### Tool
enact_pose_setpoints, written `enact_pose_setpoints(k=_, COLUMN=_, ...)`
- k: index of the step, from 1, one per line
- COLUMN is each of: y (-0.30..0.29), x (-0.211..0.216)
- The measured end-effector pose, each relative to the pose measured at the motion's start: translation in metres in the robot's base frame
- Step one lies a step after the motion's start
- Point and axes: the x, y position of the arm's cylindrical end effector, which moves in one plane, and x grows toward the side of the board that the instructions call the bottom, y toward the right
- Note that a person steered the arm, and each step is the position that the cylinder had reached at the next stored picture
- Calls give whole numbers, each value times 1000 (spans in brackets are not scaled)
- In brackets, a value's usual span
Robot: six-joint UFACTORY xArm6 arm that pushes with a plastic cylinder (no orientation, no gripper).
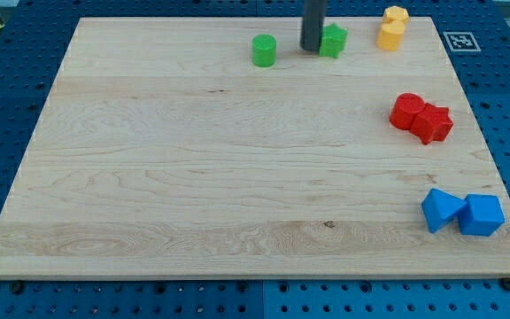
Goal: Point your arm at the green circle
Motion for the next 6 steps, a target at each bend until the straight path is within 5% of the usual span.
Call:
enact_pose_setpoints(k=2, y=32, x=0)
enact_pose_setpoints(k=5, y=-129, x=-39)
enact_pose_setpoints(k=6, y=-165, x=3)
